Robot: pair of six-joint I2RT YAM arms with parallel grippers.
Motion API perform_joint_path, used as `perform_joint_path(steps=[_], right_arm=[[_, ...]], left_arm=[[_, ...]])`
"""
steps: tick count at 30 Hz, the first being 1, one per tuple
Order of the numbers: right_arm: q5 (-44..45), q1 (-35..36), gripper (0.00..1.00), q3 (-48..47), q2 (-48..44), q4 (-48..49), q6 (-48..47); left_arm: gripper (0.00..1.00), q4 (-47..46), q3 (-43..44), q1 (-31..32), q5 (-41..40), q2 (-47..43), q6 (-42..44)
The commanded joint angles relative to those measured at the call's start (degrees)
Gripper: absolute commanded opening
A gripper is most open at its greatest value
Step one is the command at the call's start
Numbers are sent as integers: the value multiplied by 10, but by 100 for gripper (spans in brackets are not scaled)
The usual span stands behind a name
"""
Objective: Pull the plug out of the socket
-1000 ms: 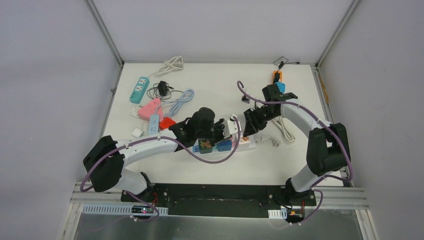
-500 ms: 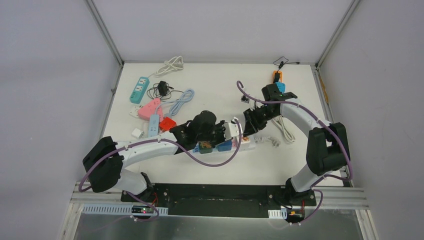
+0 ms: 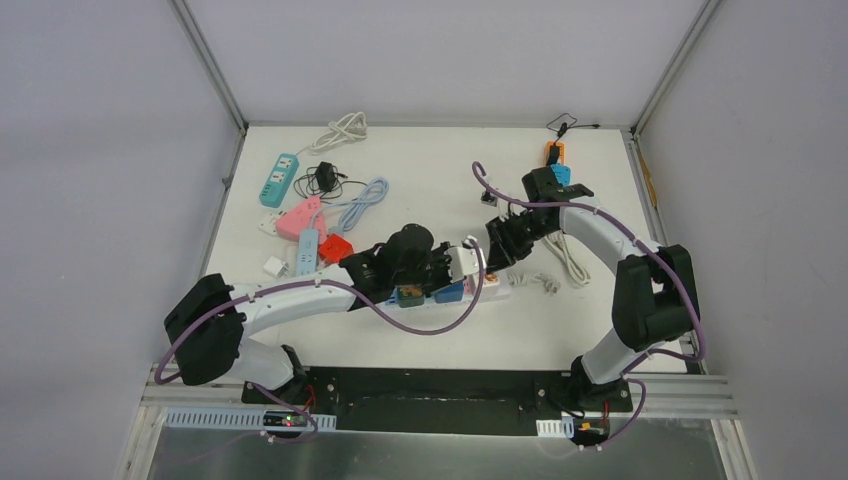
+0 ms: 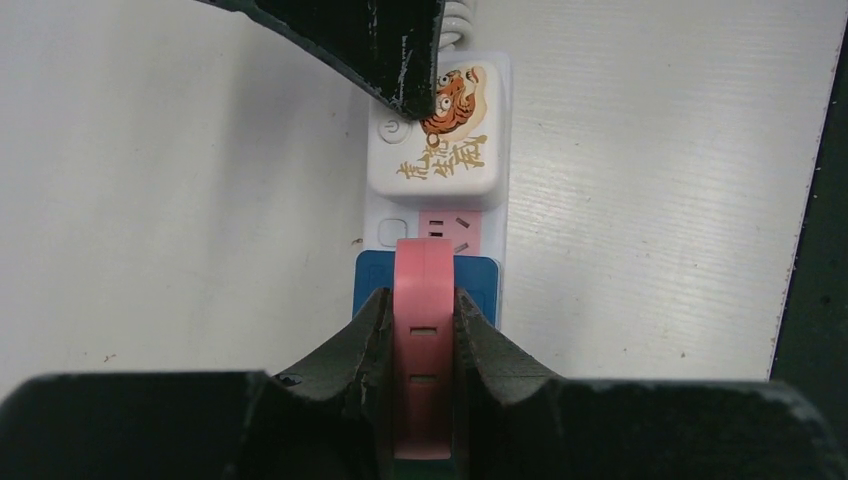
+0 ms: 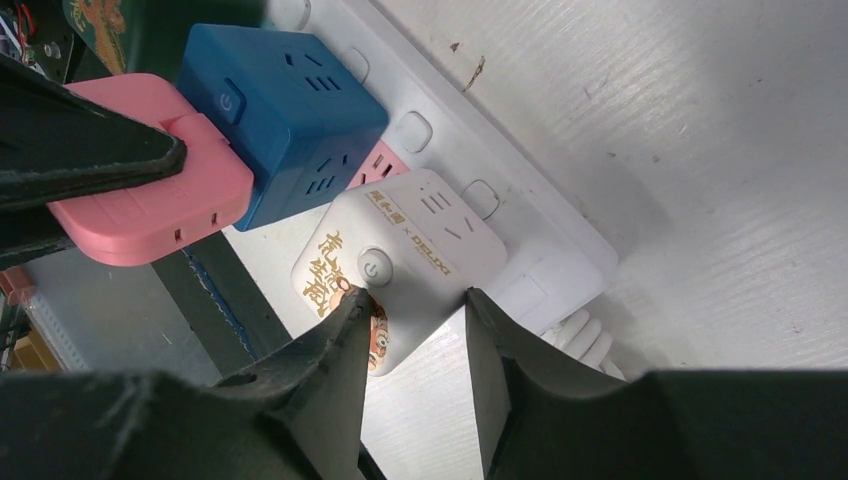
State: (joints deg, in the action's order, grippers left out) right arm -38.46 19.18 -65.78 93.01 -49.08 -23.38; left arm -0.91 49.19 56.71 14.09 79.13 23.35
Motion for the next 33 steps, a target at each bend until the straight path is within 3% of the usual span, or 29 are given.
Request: perform_joint_path(steps=[1,4,6,9,12,15,18,23,29,33], right_arm=[[77,17,40,17,28,9,-22],[75,17,41,16,29,8,-22],[74,16,41,14,30,7,-21],[73,17,41,14,31,7,-21],[73,17,41,13,31,7,-20],[74,17,41,12,32,6,-20],[76,17,41,11,32,5,-20],[74,18,41,10,33,5,-20],[74,18,42,11,35,5,-20],[76,18,42,10,35,4,-20]], left_arm=[[0,-22,2,-12,-20,-23,-21],[0,-70,-8,-63,103,-11,-123],[0,-89,-18,-76,128,-3,-157],[0,-82,-27,-69,87,-11,-132],[0,-38,-21,-12,-35,-31,-24],[0,-8,-2,11,-85,-31,27],[0,6,18,11,-85,-24,9],[0,24,46,-26,10,-1,-80],[0,67,52,13,-88,-5,25],[0,92,79,4,-71,0,-12]])
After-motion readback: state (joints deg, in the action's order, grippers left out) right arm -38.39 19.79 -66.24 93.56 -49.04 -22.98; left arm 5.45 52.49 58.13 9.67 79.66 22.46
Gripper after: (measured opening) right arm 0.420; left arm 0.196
